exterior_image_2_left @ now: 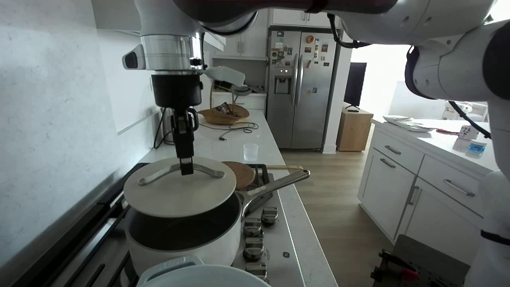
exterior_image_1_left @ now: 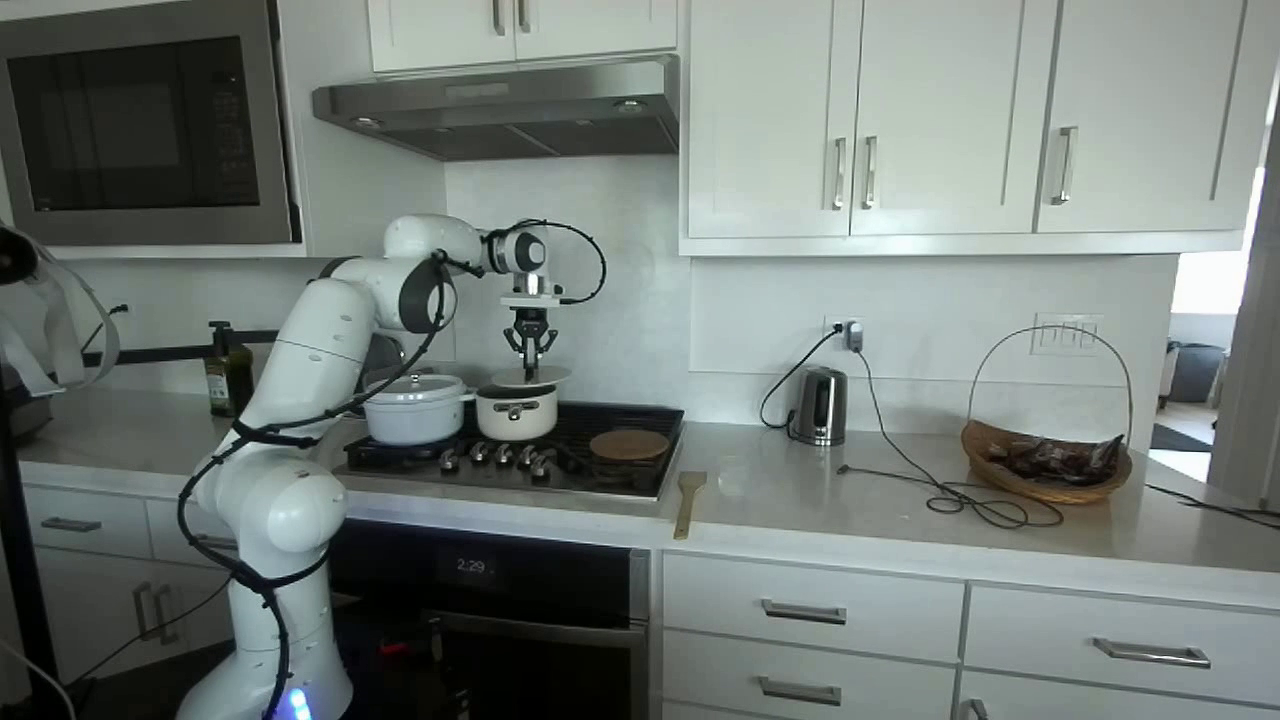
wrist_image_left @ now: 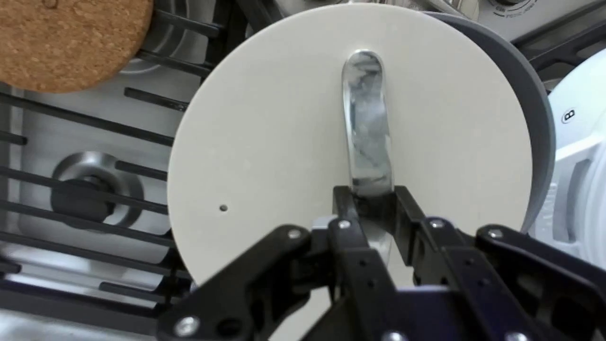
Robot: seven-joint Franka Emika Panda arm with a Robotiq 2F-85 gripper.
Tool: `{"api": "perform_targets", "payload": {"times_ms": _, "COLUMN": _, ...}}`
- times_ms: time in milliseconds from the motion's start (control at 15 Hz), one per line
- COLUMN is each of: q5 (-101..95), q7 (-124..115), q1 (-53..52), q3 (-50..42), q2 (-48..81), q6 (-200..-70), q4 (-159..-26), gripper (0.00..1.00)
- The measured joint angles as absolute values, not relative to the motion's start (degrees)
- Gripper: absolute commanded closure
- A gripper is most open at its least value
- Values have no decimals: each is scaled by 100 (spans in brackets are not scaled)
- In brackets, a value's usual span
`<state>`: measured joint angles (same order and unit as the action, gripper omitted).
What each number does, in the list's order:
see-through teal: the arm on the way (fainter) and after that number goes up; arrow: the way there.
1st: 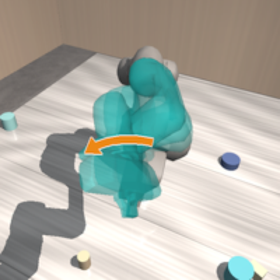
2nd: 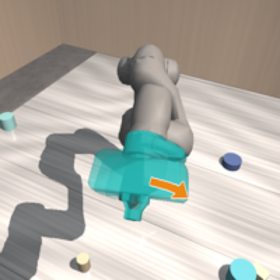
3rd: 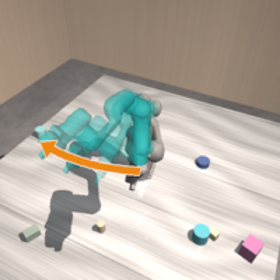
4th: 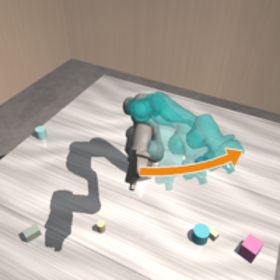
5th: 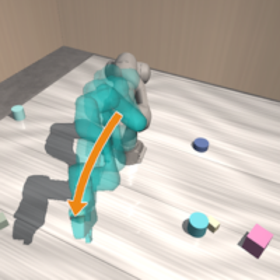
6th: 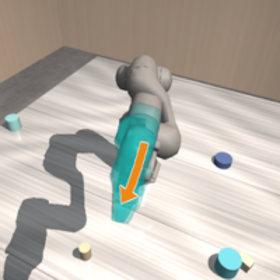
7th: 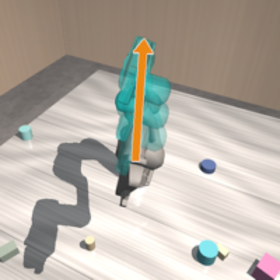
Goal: Remove the lid from the pot on the right side of the stove
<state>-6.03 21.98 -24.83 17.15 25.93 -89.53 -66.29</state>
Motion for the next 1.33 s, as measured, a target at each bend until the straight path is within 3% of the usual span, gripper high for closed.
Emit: {"api": "perform_targets", "payload": {"times_ms": 1333, "q5": -578, "q7": 2473, "q1": -1488, "q3": 1075, "q2": 2760, "q6": -8882, "q4": -5923, "gripper": 94}}
